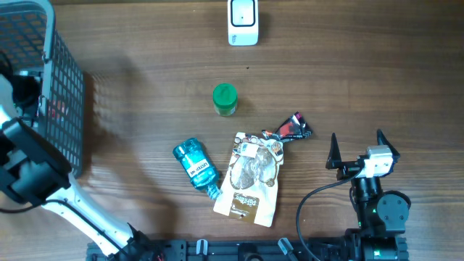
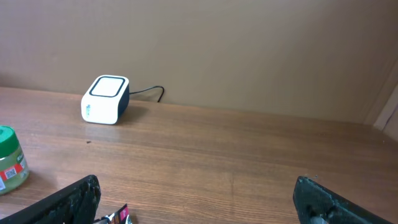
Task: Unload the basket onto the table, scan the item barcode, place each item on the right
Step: 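Grasp the red Kleenex tissue pack with the left gripper and lift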
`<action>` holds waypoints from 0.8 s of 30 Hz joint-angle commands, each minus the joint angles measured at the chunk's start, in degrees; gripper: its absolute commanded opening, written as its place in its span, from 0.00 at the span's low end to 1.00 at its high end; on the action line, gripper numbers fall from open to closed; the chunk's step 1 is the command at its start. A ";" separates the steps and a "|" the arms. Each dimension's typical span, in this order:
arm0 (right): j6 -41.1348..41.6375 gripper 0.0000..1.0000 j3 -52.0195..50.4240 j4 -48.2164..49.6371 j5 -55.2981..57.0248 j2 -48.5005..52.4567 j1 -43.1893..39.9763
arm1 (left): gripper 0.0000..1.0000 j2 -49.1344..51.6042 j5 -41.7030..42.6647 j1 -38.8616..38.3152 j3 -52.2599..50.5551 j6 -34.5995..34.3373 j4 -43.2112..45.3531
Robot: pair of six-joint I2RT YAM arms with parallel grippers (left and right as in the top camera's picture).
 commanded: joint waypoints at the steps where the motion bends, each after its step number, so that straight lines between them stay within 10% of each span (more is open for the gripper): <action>1: -0.50 1.00 -0.04 0.13 0.37 -0.22 0.28 | 1.00 1.90 -2.32 -1.42 -0.20 -2.47 1.57; 7: -0.50 1.00 -0.04 0.13 0.37 -0.22 0.28 | 0.98 4.39 -3.32 -2.19 -0.20 -2.43 2.91; 10: -0.52 1.00 -0.02 0.13 0.37 -0.22 0.28 | 0.48 4.79 -6.64 -2.19 -0.20 -2.38 0.46; 14: -0.50 1.00 -0.04 0.13 0.37 -0.22 0.28 | 0.25 4.81 -7.37 -2.19 -0.20 -1.77 -2.25; 24: -0.50 1.00 -0.04 0.13 0.37 -0.22 0.28 | 0.06 -3.10 -7.17 -0.33 9.22 -1.64 -17.88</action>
